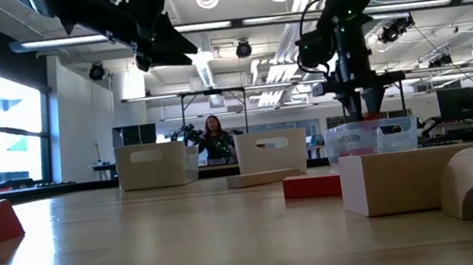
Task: Sort & place blocks by color
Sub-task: Put the red block into the transparent bin, then put the green triangular block into the white bin
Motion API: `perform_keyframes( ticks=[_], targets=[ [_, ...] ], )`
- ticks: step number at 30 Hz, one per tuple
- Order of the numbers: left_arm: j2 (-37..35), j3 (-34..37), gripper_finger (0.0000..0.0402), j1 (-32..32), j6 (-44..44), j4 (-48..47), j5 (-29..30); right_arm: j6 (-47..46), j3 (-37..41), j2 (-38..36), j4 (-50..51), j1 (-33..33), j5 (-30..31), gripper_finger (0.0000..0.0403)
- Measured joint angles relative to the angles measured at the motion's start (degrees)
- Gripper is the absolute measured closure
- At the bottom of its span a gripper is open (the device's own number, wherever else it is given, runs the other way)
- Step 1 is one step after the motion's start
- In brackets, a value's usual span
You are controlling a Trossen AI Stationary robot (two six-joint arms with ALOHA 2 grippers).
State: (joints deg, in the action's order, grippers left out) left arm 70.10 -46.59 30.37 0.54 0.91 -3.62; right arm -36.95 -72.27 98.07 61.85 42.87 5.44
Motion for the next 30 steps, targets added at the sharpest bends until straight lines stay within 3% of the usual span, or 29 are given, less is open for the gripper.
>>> perform_keyframes(
  ticks=[9,21,30],
  targets=[
    [0.0,0.0,0.0174,0.0,-0.3,0.0,0.0,5.2,0.0,0.6,1.4,0.2,0.2,0.0275],
    [0.0,0.0,0.0174,0.0,-1.9,0.0,0.0,7.0,0.0,0.6,5.3,-0.2,1.2,0.0189],
    [-0.3,0.0,0.0174,0.0,-1.9,-2.1,0.0,2.5,0.0,-4.5,9.6,-4.7,1.4,0.0183]
  ],
)
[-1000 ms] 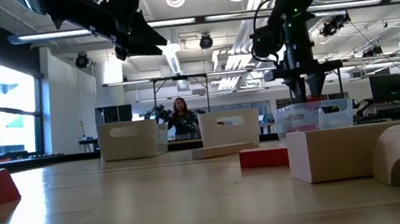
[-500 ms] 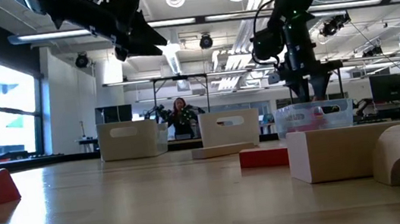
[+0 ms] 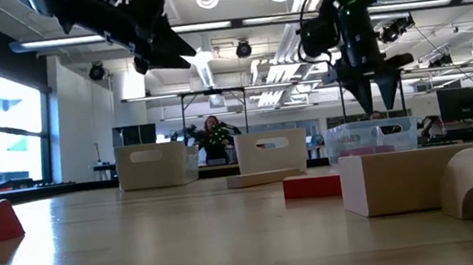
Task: Sort & place blocks by color
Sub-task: Put the green triangular block into the white bin
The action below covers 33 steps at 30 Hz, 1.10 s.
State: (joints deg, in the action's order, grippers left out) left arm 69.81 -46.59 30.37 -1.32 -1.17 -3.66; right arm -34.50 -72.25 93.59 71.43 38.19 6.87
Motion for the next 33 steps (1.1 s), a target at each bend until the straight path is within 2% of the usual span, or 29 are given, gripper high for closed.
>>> perform_keyframes(
  ticks=[6,14,22,29,33],
  targets=[
    [-1.5,0.0,0.0174,0.0,0.0,-5.4,0.0,-2.8,0.0,-4.3,1.6,-6.8,-1.2,0.0183],
    [-3.6,0.0,0.0174,0.0,-0.2,-9.2,2.7,4.8,0.0,-5.5,8.1,-14.2,-4.4,0.0183],
    [-4.5,0.0,0.0174,0.0,-1.5,-10.9,2.9,12.0,0.0,-5.5,10.3,-20.8,-4.7,0.0183],
    [-4.5,0.0,0.0174,0.0,-1.5,-12.7,2.9,12.5,0.0,-5.5,13.1,-25.2,-5.7,0.0183],
    [-4.5,0.0,0.0174,0.0,-1.5,-13.2,2.9,12.3,0.0,-5.5,13.1,-26.3,-8.3,0.0183]
  ],
)
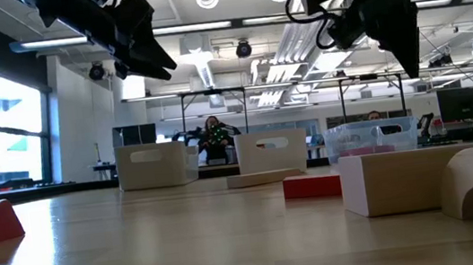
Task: Sort & place blocks by color
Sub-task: Put the green triangular block into the white bin
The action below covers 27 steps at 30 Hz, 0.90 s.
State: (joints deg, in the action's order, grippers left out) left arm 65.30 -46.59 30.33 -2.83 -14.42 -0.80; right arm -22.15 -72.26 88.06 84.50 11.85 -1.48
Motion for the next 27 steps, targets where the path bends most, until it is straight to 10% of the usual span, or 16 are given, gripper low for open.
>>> perform_keyframes(
  ticks=[27],
  targets=[
    [0.0,0.0,0.0174,0.0,-1.5,0.1,0.0,-1.3,13.8,2.7,-3.6,-1.1,1.0,0.0183]
  ],
)
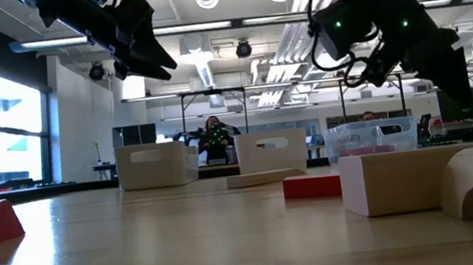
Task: Sort & place blocks by color
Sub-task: Put the green triangular block into the white bin
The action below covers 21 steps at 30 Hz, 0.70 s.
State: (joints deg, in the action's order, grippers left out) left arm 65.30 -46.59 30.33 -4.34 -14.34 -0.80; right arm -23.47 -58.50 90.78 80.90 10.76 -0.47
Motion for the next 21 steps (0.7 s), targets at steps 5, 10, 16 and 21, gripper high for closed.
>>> perform_keyframes(
  ticks=[5,10,16,21],
  targets=[
    [0.0,0.0,0.0174,0.0,0.0,0.7,0.0,2.3,3.0,0.0,-3.1,0.1,-1.1,0.0183],
    [0.0,0.0,0.0174,0.0,0.0,0.7,0.0,4.4,6.7,0.0,-4.6,0.1,-1.6,0.0183],
    [0.0,0.0,0.0174,0.0,0.0,0.7,0.0,6.3,10.4,0.0,-8.7,0.1,-2.6,0.0183],
    [0.0,0.0,0.0174,0.0,-0.2,0.7,0.0,6.5,12.0,0.0,-11.5,0.1,-0.9,0.0183]
  ],
)
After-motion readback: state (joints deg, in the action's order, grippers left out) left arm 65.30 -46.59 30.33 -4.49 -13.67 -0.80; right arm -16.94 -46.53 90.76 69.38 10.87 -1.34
